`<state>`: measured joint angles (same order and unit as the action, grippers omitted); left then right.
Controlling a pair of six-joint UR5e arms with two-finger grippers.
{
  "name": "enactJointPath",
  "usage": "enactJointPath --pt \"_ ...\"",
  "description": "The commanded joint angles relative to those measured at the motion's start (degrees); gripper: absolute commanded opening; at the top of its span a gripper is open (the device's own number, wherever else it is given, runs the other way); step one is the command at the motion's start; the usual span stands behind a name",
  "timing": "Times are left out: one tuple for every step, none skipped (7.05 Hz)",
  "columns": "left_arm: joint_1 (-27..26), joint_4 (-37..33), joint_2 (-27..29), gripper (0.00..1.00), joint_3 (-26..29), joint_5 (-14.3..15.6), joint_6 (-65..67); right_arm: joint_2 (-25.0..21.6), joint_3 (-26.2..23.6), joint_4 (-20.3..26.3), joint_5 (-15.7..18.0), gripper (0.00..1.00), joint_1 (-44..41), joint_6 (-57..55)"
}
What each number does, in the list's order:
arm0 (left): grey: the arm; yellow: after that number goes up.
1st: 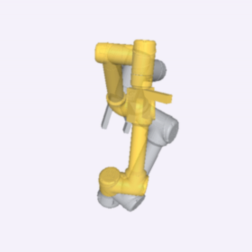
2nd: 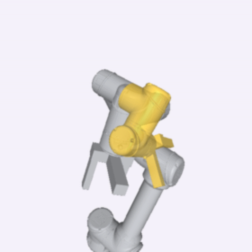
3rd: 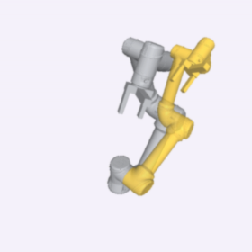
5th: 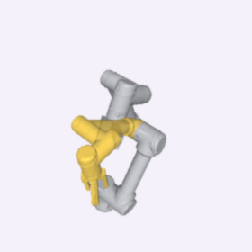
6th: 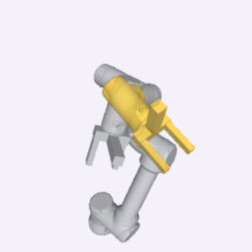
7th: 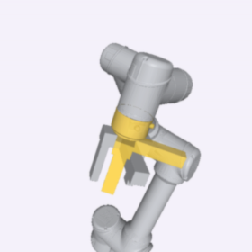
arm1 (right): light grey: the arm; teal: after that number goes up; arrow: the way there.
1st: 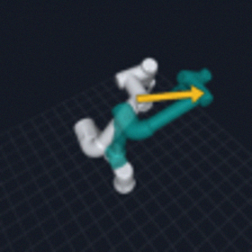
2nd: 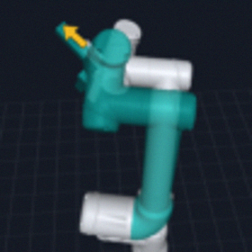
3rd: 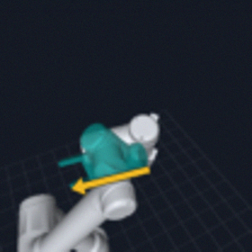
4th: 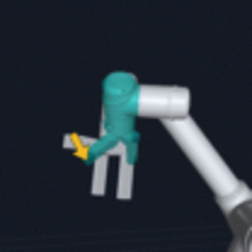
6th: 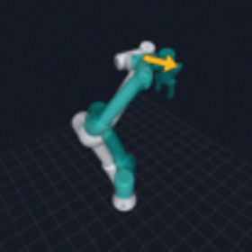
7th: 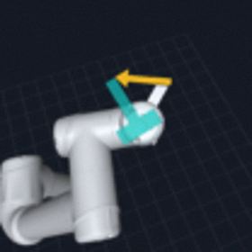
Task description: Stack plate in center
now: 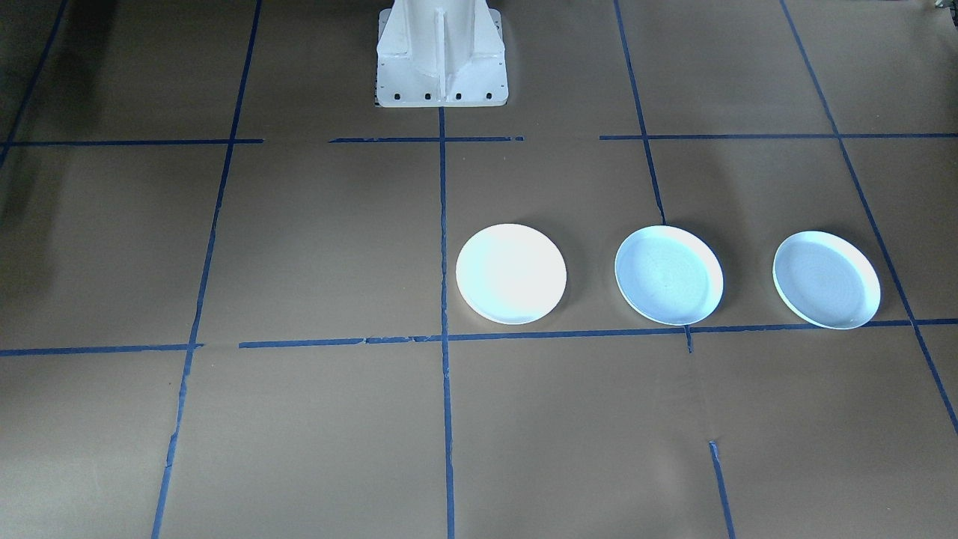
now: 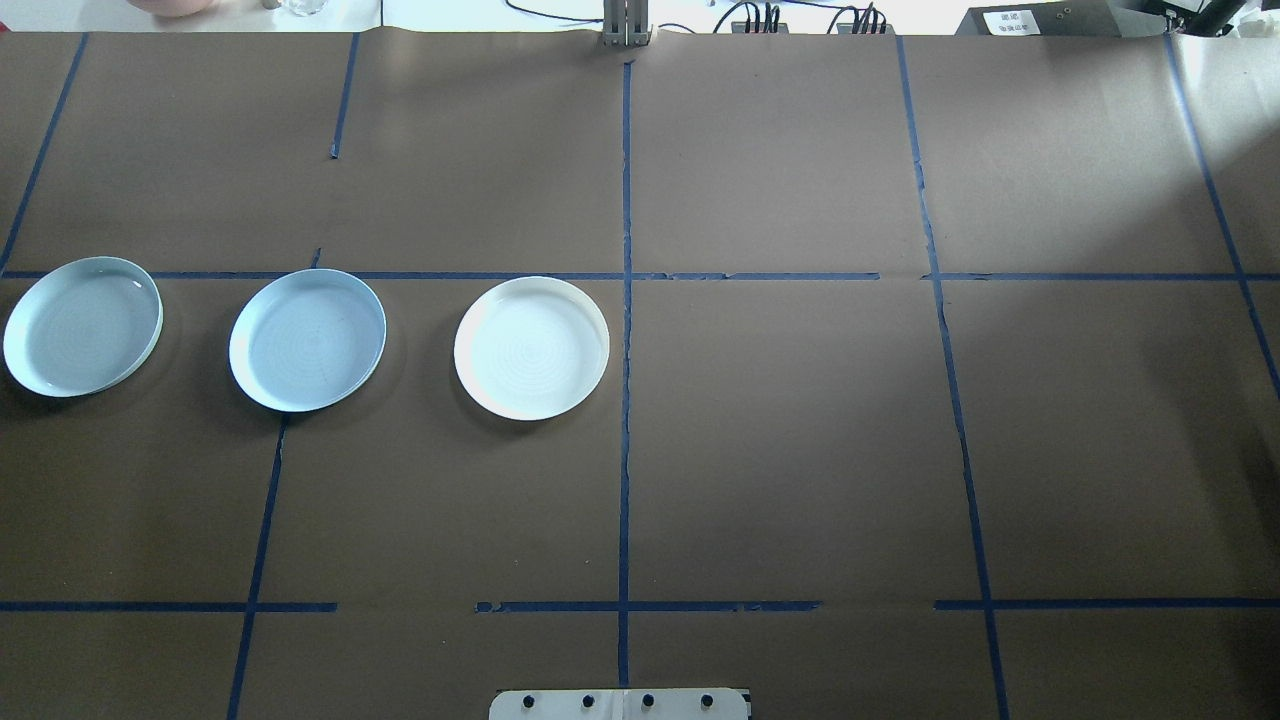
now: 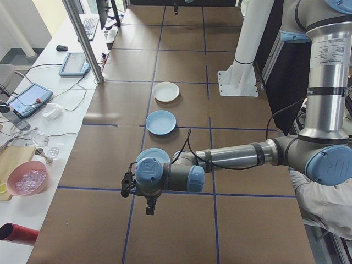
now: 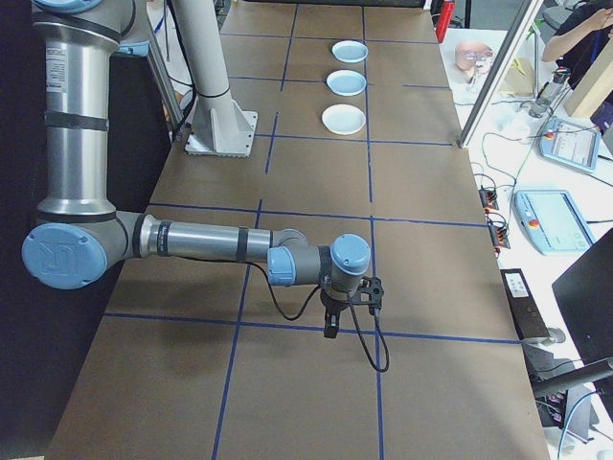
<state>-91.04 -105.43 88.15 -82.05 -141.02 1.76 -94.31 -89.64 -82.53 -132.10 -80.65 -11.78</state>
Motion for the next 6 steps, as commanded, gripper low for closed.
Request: enactJointPath --pt "7.6 -11.4 0.6 1.0 2.5 -1.0 14.4 0.0 0.1 0.0 0.0 1.0 0.1 0.0" --pt "10.2 -12.6 3.5 1.0 5.9 -1.1 16.5 0.0 0.0 0.0 0.0 1.0 0.0 0.0" --pt "12.5 -13.7 6.0 1.0 9.6 -1.0 16.5 0.0 0.0 0.0 0.0 1.0 0.0 0.0" --pt "13.3 -16.9 7.4 1.0 13.5 -0.9 16.5 0.0 0.0 0.0 0.0 1.0 0.0 0.0" --pt "13.6 -17.7 8.4 1.0 13.9 -0.9 18.5 0.0 0.0 0.0 0.0 1.0 0.0 0.0" --pt "16.0 -19.6 8.4 1.0 13.8 -0.9 20.5 0.0 0.0 0.0 0.0 1.0 0.0 0.0"
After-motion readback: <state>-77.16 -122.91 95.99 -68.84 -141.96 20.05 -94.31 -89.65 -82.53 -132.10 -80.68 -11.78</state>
